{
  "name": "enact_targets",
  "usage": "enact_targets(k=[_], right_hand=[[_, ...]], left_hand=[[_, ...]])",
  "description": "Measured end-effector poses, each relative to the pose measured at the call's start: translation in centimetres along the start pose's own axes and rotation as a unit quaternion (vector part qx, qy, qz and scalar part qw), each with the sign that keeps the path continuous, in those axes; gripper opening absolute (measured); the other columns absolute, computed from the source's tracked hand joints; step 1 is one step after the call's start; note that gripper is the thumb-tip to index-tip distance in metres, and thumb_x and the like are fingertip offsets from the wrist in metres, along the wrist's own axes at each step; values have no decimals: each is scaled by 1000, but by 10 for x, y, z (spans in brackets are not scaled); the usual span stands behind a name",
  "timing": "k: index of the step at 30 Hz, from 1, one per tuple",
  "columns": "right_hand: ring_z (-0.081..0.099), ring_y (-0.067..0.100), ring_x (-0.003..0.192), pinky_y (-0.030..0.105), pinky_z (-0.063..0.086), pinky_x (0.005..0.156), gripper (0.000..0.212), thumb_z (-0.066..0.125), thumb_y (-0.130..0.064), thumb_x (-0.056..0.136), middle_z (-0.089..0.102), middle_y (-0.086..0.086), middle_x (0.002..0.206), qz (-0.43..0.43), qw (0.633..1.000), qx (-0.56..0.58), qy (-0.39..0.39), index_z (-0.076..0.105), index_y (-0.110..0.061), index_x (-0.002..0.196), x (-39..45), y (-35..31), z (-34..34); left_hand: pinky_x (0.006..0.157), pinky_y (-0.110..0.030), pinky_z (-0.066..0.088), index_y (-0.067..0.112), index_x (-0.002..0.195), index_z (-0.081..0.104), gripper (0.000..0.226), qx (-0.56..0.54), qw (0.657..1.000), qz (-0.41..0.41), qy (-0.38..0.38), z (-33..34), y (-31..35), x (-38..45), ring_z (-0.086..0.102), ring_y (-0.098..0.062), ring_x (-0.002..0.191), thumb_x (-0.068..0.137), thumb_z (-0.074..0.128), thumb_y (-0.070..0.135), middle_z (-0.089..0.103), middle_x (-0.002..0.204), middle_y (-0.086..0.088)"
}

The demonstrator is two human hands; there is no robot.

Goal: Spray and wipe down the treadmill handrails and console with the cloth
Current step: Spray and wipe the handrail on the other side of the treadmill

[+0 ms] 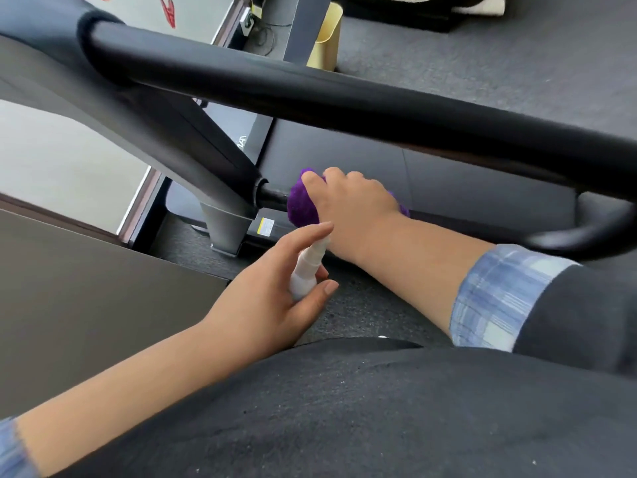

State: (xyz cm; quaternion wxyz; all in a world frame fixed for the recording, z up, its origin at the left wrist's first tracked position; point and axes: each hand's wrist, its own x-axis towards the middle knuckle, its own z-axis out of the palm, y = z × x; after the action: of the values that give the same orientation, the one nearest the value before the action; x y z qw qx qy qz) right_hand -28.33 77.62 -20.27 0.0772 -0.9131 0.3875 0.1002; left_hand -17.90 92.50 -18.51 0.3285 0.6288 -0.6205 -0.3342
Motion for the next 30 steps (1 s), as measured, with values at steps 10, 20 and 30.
enact_targets(k=[10, 20, 30], right_hand=[[58, 31, 105, 46, 54, 81, 84, 67, -66, 79, 52, 5, 124, 34, 999, -8, 17, 31, -29, 145, -37, 35, 5], [60, 34, 100, 45, 50, 75, 83, 65, -67, 80, 55, 6, 119, 9, 998, -53, 44, 34, -19, 140, 30, -41, 11], [61, 34, 99, 44, 54, 73, 72, 71, -62, 78, 57, 7, 114, 37, 999, 0, 11, 42, -20, 130, 16, -27, 0]], left_hand=[[79, -26, 51, 70, 129, 23, 60, 0, 1000, -8, 11, -20, -7, -15, 62, -5, 91, 82, 56, 51, 60, 100, 22], [74, -18, 47, 67, 130, 25, 59, 8, 997, -38, 73, -51, -36, -53, 63, -2, 86, 83, 56, 50, 60, 97, 23], [76, -3, 39, 62, 132, 28, 65, 13, 998, -34, 48, -59, -34, -47, 58, 11, 88, 86, 65, 36, 55, 99, 35]])
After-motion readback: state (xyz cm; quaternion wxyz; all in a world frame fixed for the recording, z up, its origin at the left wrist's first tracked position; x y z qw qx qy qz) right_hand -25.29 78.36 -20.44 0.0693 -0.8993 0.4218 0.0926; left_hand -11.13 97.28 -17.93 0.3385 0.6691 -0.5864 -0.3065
